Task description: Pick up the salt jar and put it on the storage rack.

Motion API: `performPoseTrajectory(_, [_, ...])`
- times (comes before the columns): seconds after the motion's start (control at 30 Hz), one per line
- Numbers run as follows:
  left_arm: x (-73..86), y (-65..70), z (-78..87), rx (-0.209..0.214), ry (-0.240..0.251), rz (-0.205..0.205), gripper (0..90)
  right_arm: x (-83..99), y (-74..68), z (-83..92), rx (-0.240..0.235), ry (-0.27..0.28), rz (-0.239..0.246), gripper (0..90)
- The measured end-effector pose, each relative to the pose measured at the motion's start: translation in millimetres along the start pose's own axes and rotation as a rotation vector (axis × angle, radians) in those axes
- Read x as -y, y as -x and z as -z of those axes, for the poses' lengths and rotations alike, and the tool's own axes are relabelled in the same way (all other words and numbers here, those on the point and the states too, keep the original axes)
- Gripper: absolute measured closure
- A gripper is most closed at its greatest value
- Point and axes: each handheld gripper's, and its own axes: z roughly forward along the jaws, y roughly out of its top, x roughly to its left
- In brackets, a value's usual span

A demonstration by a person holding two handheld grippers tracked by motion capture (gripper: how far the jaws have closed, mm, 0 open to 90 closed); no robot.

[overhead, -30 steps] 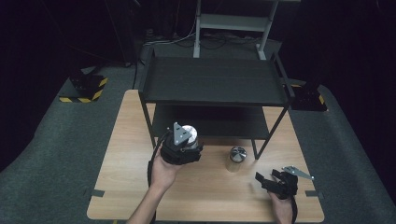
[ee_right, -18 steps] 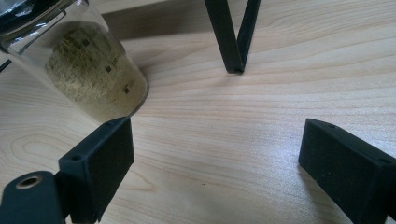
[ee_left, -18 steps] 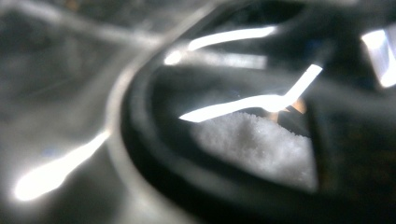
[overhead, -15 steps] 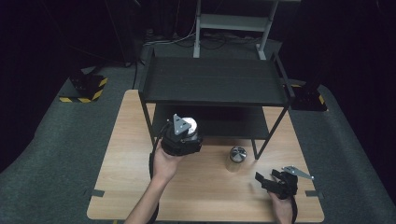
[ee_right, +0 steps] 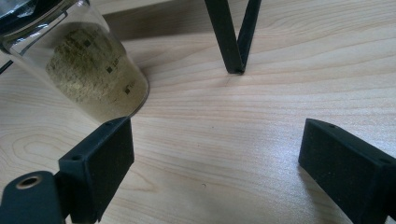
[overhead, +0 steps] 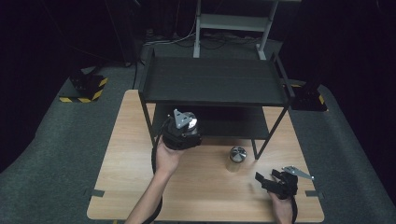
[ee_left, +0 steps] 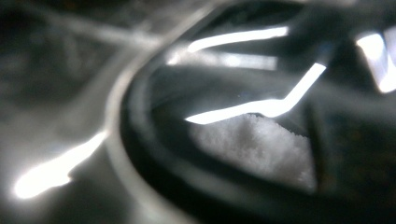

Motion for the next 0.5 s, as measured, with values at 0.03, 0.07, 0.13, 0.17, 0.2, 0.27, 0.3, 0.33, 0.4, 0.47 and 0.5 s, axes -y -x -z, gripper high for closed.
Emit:
performPoseTrajectory(0.03, [-0.7, -0.3, -1.3, -0.003, -0.002, 0.003, 30.8, -0.1, -0.1, 0.0, 0.000, 0.000, 0.000, 9.9])
performPoseTrajectory(0.07, [-1.3, -0.6, -3.0, -0.006, -0.004, 0.004, 30.8, 0.0, -0.1, -0.1, 0.000, 0.000, 0.002, 9.9])
performPoseTrajectory(0.13, [-2.3, -1.4, -5.8, -0.010, -0.007, 0.008, 30.8, -0.2, -0.1, -0.2, 0.000, -0.001, 0.002, 9.9])
performPoseTrajectory(0.17, [-2.3, -1.4, -5.8, -0.010, -0.007, 0.008, 30.8, -0.1, -0.1, -0.1, 0.000, 0.000, 0.002, 9.9])
performPoseTrajectory(0.2, [-2.5, -1.5, -7.2, -0.013, -0.008, 0.011, 30.8, 0.0, -0.1, 0.0, -0.001, 0.000, 0.002, 9.9])
performPoseTrajectory(0.27, [-2.8, -2.1, -9.9, -0.016, -0.010, 0.017, 30.8, 0.1, 0.1, 0.0, -0.001, 0.001, 0.002, 9.9])
performPoseTrajectory(0.3, [-3.6, -2.8, -12.4, -0.020, -0.015, 0.014, 30.8, 0.1, 0.0, 0.0, -0.001, 0.000, 0.001, 9.9])
performPoseTrajectory(0.33, [-3.6, -2.8, -12.4, -0.020, -0.015, 0.014, 30.8, 0.1, 0.0, 0.0, -0.001, 0.000, 0.001, 9.9])
performPoseTrajectory(0.4, [-4.5, -4.0, -15.3, -0.024, -0.019, 0.017, 30.8, 0.0, 0.2, 0.0, -0.002, 0.000, 0.001, 9.9])
performPoseTrajectory(0.47, [-4.7, -4.8, -17.3, -0.027, -0.020, 0.024, 30.8, 0.1, 0.3, 0.0, -0.002, 0.000, 0.002, 9.9])
performPoseTrajectory(0.5, [-4.6, -5.4, -18.3, -0.027, -0.020, 0.026, 30.8, 0.0, 0.3, 0.0, -0.003, 0.000, 0.002, 9.9])
